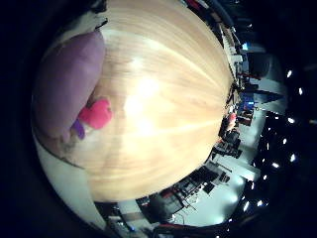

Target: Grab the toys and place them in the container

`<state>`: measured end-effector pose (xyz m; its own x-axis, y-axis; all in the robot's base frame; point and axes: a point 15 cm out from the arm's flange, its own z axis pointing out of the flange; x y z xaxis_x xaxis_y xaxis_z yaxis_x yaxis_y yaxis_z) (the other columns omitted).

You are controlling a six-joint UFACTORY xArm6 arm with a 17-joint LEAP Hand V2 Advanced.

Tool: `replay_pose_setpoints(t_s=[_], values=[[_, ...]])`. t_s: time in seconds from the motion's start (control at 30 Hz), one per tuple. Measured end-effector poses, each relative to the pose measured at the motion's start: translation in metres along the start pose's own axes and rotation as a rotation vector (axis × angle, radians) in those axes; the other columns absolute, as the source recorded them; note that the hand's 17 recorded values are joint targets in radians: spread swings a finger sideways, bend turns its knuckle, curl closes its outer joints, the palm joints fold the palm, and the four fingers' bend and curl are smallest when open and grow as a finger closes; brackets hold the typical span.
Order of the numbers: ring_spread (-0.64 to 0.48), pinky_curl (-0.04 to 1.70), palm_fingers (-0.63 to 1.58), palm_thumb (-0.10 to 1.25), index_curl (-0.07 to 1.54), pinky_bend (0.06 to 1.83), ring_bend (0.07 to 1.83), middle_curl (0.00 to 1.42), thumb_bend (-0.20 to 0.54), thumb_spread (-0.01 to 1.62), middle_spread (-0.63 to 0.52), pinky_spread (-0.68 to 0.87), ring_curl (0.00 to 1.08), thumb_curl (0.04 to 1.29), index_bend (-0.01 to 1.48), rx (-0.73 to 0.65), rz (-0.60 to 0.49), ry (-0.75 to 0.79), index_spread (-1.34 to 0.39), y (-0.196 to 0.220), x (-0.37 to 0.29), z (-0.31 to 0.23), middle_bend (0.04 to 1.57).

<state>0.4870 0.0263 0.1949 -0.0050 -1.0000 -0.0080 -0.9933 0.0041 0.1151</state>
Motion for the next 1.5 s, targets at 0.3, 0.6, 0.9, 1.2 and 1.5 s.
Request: replay_pose_setpoints(t_s=[0.3, 0.6, 0.9, 1.2, 1.5], values=[[-0.37, 0.28, 1.11, 1.13, 0.40, 1.20, 1.16, 0.65, 0.150, 1.09, -0.48, -0.52, 0.46, 0.45, 0.29, 0.111, 0.047, -0.008, -0.54, -0.013, 0.024, -0.026, 0.67], [-0.37, 0.32, 1.12, 1.15, 0.50, 1.17, 1.17, 0.69, 0.089, 1.06, -0.48, -0.54, 0.48, 0.47, 0.29, 0.188, 0.084, -0.011, -0.56, -0.002, 0.043, -0.076, 0.67], [-0.37, 0.35, 1.13, 1.17, 0.57, 1.14, 1.17, 0.72, 0.029, 1.04, -0.49, -0.54, 0.48, 0.49, 0.26, 0.247, 0.088, -0.013, -0.57, 0.025, 0.045, -0.141, 0.67], [-0.36, 0.37, 1.14, 1.19, 0.64, 1.12, 1.17, 0.73, -0.012, 1.03, -0.49, -0.55, 0.48, 0.50, 0.23, 0.280, 0.029, -0.015, -0.59, 0.040, 0.017, -0.184, 0.66], [-0.36, 0.39, 1.15, 1.18, 0.69, 1.11, 1.18, 0.74, -0.012, 1.02, -0.49, -0.54, 0.48, 0.51, 0.19, 0.310, -0.130, -0.027, -0.60, 0.056, -0.064, -0.218, 0.66]])
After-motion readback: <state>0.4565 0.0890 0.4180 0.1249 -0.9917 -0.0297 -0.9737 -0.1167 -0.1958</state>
